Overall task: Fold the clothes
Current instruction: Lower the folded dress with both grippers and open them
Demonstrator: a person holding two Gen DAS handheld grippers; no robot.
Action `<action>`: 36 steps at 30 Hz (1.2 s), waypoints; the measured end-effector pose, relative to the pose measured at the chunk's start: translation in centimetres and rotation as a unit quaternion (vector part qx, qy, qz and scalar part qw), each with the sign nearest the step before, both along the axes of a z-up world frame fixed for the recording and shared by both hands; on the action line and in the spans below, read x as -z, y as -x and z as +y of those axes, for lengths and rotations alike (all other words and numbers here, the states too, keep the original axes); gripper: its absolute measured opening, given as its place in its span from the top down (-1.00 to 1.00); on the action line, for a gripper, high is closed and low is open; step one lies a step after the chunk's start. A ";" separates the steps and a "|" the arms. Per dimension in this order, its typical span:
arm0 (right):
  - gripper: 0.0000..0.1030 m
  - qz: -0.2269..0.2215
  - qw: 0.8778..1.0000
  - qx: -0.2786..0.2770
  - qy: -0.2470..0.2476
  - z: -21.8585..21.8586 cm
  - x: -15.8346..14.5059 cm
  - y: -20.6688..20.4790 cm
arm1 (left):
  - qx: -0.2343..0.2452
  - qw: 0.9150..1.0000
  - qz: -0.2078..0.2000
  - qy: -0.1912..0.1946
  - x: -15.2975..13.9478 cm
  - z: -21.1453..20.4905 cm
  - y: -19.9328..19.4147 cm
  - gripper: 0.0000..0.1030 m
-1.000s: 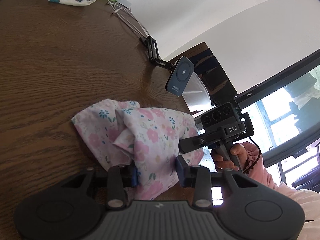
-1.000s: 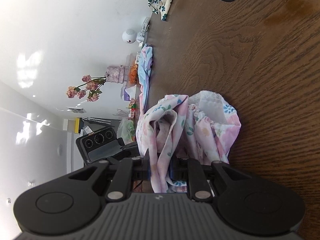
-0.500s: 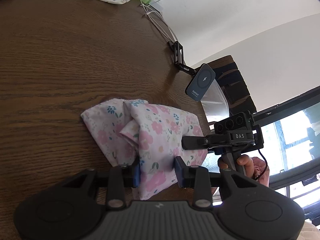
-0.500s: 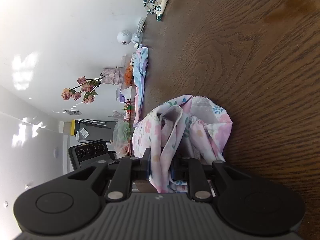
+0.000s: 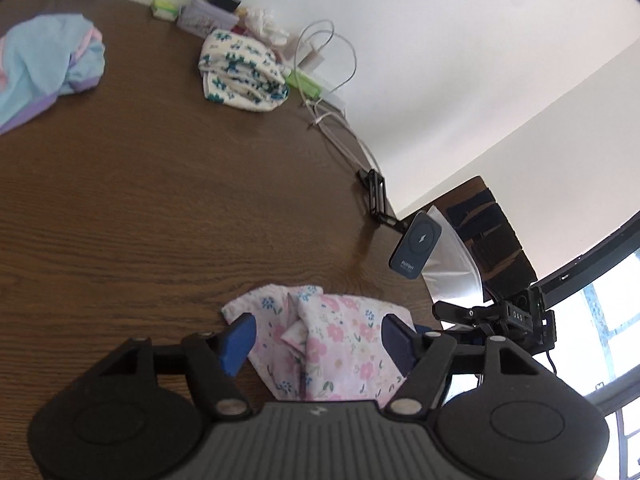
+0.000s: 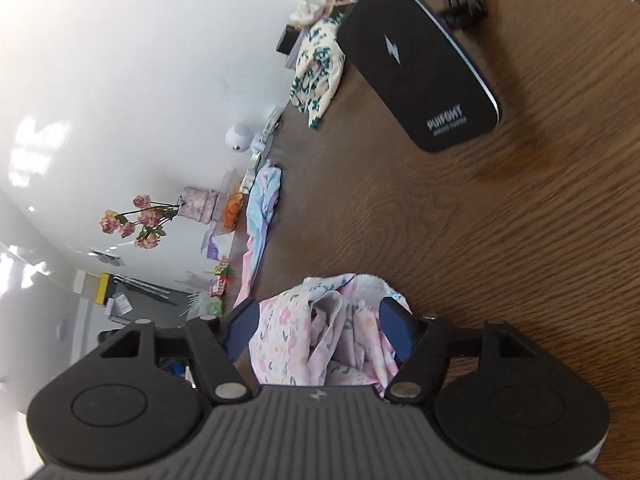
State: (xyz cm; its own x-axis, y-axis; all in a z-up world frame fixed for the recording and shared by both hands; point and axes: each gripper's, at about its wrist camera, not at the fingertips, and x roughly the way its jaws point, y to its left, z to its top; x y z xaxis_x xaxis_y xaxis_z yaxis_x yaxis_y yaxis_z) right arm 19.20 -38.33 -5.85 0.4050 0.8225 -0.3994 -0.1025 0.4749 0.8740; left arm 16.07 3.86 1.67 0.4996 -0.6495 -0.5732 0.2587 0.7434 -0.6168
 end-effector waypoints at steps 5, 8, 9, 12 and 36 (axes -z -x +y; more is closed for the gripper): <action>-0.34 -0.128 0.983 0.007 0.130 3.4 -4.9 3.1 | 0.038 0.992 -0.093 -0.082 -2.9 -4.1 2.1 -0.19; -0.11 -0.189 0.967 -0.013 0.171 6.2 -6.4 4.6 | 0.064 0.984 -0.099 -0.132 -2.6 -6.9 2.7 0.32; -0.06 -0.207 0.961 -0.019 0.183 7.0 -6.9 5.1 | 0.073 0.982 -0.100 -0.144 -2.3 -7.7 2.8 0.46; 0.11 -0.233 0.950 -0.033 0.203 8.6 -7.3 5.7 | 0.090 0.978 -0.093 -0.164 -1.0 -9.0 3.0 0.54; 0.50 -0.201 0.953 -0.062 0.218 9.9 -1.8 4.5 | 0.068 0.982 -0.044 -0.171 2.7 -9.3 0.4 0.60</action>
State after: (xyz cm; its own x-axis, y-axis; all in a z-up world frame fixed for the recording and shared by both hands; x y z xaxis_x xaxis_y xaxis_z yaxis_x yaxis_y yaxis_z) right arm 14.74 -28.47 -4.02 0.5076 0.6653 -0.5475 -0.4657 0.7465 0.4753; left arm 15.71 -5.48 -1.05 0.4788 -0.4906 -0.7280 0.4103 0.8582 -0.3084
